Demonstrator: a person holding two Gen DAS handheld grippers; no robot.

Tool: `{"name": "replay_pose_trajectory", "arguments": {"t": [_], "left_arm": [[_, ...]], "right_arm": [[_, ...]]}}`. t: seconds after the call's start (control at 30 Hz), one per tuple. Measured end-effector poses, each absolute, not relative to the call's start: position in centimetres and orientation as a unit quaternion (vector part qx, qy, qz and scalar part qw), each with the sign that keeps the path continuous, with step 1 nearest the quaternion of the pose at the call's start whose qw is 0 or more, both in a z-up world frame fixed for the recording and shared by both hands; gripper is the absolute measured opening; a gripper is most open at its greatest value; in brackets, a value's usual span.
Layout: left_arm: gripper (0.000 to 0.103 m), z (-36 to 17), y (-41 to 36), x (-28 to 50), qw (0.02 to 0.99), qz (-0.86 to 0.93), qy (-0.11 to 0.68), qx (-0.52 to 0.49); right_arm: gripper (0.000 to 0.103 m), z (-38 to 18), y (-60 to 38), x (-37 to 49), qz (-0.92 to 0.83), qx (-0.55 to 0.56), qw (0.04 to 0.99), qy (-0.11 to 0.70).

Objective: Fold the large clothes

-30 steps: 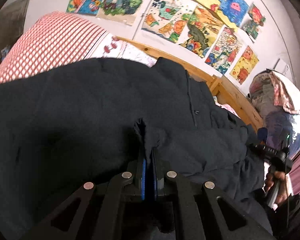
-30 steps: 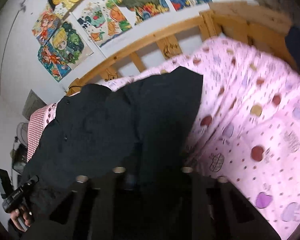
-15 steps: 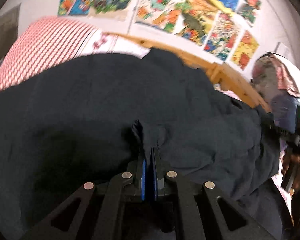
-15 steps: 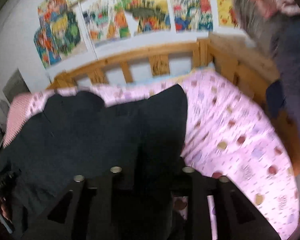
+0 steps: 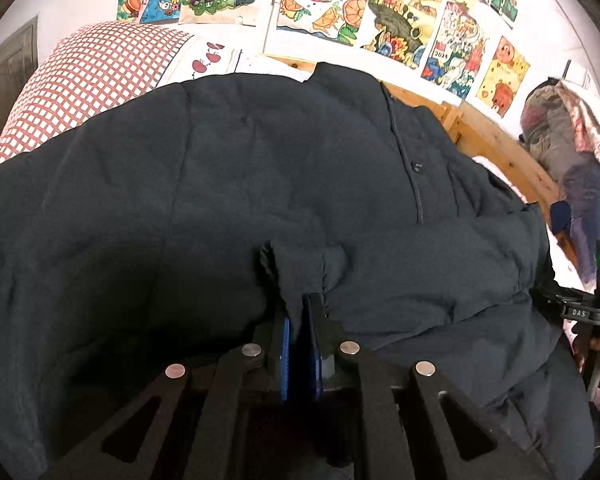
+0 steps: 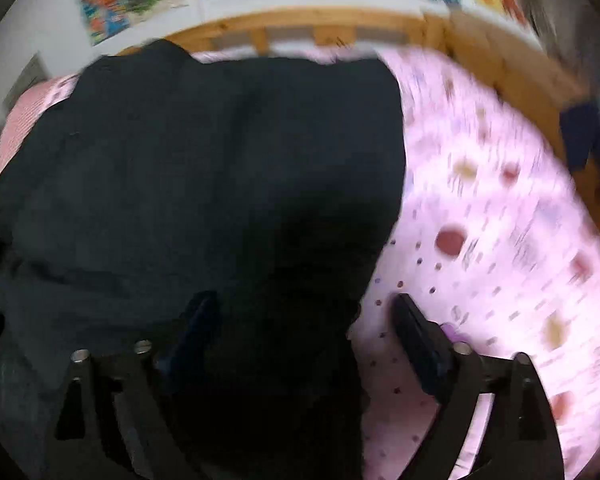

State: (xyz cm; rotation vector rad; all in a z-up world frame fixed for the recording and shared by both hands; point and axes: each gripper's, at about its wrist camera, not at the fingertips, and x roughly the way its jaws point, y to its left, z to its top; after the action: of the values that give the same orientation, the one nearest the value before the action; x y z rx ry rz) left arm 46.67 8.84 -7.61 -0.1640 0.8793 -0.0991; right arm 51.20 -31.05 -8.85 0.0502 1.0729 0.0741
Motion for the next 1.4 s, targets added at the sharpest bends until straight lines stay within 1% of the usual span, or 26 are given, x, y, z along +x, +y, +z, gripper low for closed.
{"name": "replay_pose_trajectory", "arguments": {"t": [0.07, 0.2, 0.27, 0.3, 0.33, 0.37, 0.4, 0.43, 0.47, 0.5, 0.57, 0.67, 0.8, 0.9, 1.07, 1.1, 1.23, 1.33, 1.4], "left_arm": [[0.011, -7.9, 8.7, 46.9, 0.899, -0.044, 0.43, -0.072], [0.012, -7.5, 9.1, 46.9, 0.897, -0.059, 0.428, -0.088], [0.015, -6.6, 9.5, 46.5, 0.901, -0.062, 0.419, -0.098], [0.019, -5.8, 9.8, 45.9, 0.906, -0.06, 0.407, -0.101], [0.029, -5.0, 10.0, 45.3, 0.911, -0.058, 0.395, -0.103], [0.036, -3.9, 10.4, 44.2, 0.919, -0.059, 0.375, -0.107], [0.054, -3.0, 10.6, 43.4, 0.924, -0.064, 0.362, -0.11], [0.077, -2.2, 10.9, 42.4, 0.928, -0.066, 0.35, -0.113], [0.086, -1.4, 11.3, 41.3, 0.932, -0.061, 0.338, -0.117], [0.089, -0.5, 12.0, 39.8, 0.935, -0.05, 0.327, -0.123], [0.089, 0.5, 13.4, 37.6, 0.934, -0.048, 0.324, -0.141], [0.091, 1.1, 16.2, 33.6, 0.925, -0.021, 0.339, -0.17], [0.096, 0.1, 19.8, 28.4, 0.91, 0.012, 0.36, -0.207], [0.096, -1.4, 22.9, 25.2, 0.891, 0.043, 0.376, -0.249], [0.097, -3.0, 26.9, 20.0, 0.875, 0.083, 0.351, -0.322], [0.097, -3.6, 27.7, 18.9, 0.869, 0.101, 0.341, -0.345], [0.098, -6.0, 30.4, 16.2, 0.838, 0.135, 0.299, -0.436], [0.098, -6.6, 31.5, 16.5, 0.836, 0.156, 0.281, -0.445], [0.098, -6.6, 32.0, 17.0, 0.836, 0.179, 0.269, -0.443]], "right_arm": [[0.096, -9.7, -31.5, 51.7, 0.034, 0.036, 0.855, 0.517], [0.098, -8.0, -31.6, 51.0, 0.021, 0.025, 0.868, 0.495], [0.098, -6.9, -31.4, 50.6, 0.005, 0.016, 0.873, 0.487], [0.098, -6.2, -31.2, 50.4, -0.007, 0.008, 0.877, 0.481], [0.098, -5.3, -30.8, 50.1, -0.015, 0.001, 0.881, 0.473], [0.098, -4.5, -30.3, 49.8, -0.018, -0.003, 0.886, 0.463], [0.098, -3.7, -29.8, 49.6, -0.017, -0.004, 0.89, 0.456], [0.098, -2.9, -29.1, 49.4, -0.014, -0.004, 0.894, 0.447], [0.098, -1.9, -28.2, 49.2, -0.008, -0.004, 0.899, 0.437], [0.098, -1.1, -27.3, 49.0, -0.001, -0.003, 0.903, 0.429], [0.098, 0.3, -25.0, 48.6, 0.026, 0.006, 0.91, 0.414], [0.098, 1.2, -21.6, 48.1, 0.067, 0.018, 0.913, 0.403], [0.098, -0.2, -15.4, 47.3, 0.129, 0.015, 0.904, 0.406], [0.098, -1.9, -10.5, 47.5, 0.166, 0.0, 0.896, 0.412], [0.098, -3.9, -3.7, 47.1, 0.189, -0.039, 0.891, 0.41], [0.098, -3.7, -2.3, 45.7, 0.19, -0.048, 0.892, 0.408], [0.098, -3.9, 0.6, 45.5, 0.184, -0.077, 0.892, 0.406], [0.098, -4.9, 1.6, 44.9, 0.151, -0.116, 0.893, 0.409], [0.098, -5.6, 1.9, 45.2, 0.146, -0.124, 0.89, 0.414]]}}
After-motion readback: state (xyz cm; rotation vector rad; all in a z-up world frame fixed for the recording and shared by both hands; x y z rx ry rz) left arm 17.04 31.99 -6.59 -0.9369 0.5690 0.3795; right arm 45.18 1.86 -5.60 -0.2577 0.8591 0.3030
